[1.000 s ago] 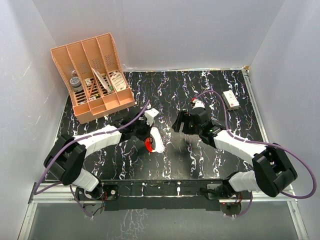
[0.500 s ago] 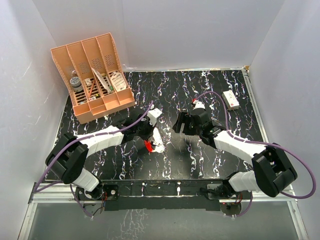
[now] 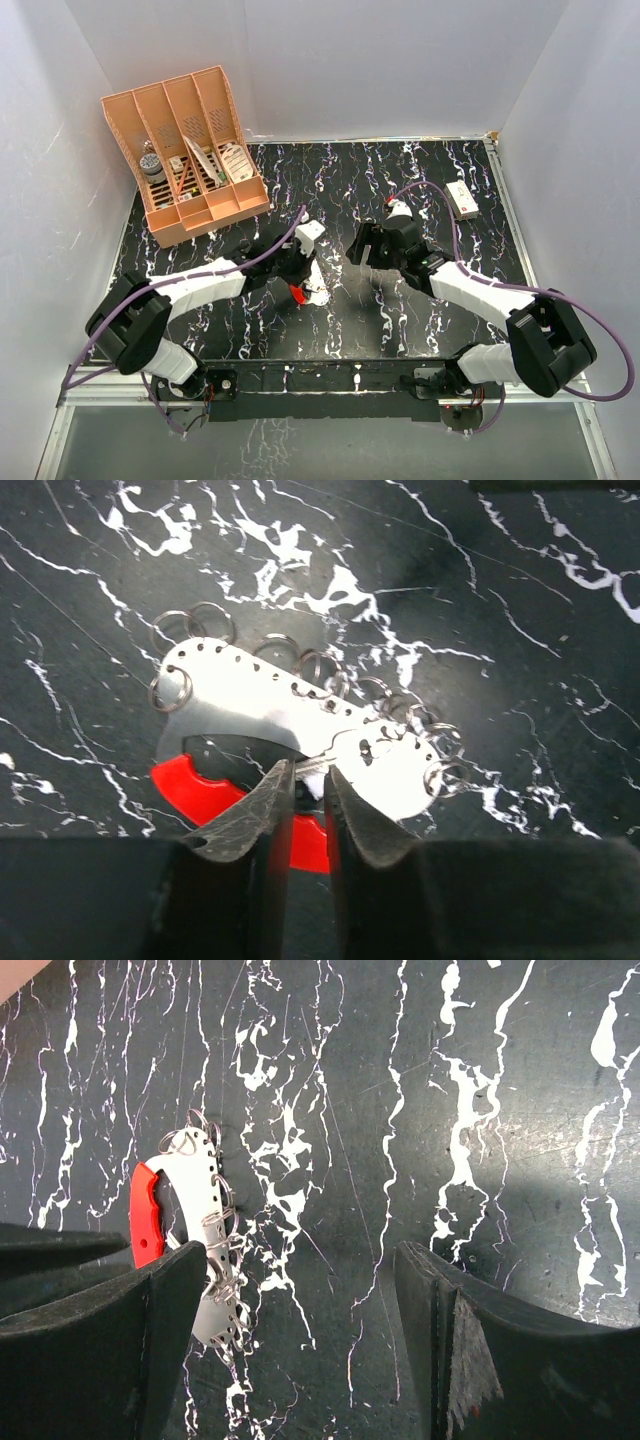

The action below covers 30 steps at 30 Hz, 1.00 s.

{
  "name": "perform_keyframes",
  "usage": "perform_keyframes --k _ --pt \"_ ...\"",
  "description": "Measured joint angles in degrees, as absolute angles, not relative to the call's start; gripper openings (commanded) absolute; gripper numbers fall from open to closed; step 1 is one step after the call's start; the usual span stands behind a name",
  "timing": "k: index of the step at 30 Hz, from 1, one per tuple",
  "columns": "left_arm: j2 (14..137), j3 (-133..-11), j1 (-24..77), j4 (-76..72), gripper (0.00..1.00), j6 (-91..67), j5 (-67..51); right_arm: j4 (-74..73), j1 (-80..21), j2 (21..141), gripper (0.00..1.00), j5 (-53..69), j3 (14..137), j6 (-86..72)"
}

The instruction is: Put the keys on the keyring

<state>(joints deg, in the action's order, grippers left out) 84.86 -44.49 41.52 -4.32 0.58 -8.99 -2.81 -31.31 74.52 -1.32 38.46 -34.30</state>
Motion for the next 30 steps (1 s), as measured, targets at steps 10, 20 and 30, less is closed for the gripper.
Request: perform_keyframes --k 10,20,30 --pt "77.9 -34.0 44.2 -13.6 0.34 -0.5 -10.2 -2.8 -29.5 74.4 0.75 -1.1 38.5 -32.9" --pt "82.0 -32.9 45.3 -19.2 0.43 2.4 -9.4 -2.9 -28.5 73.9 0.75 -0.1 38.5 -32.4" --pt "85.7 -34.9 46.3 -19.1 0.50 6.1 -7.2 -2.9 -27.0 72.9 0.75 0.7 38.5 -31.8"
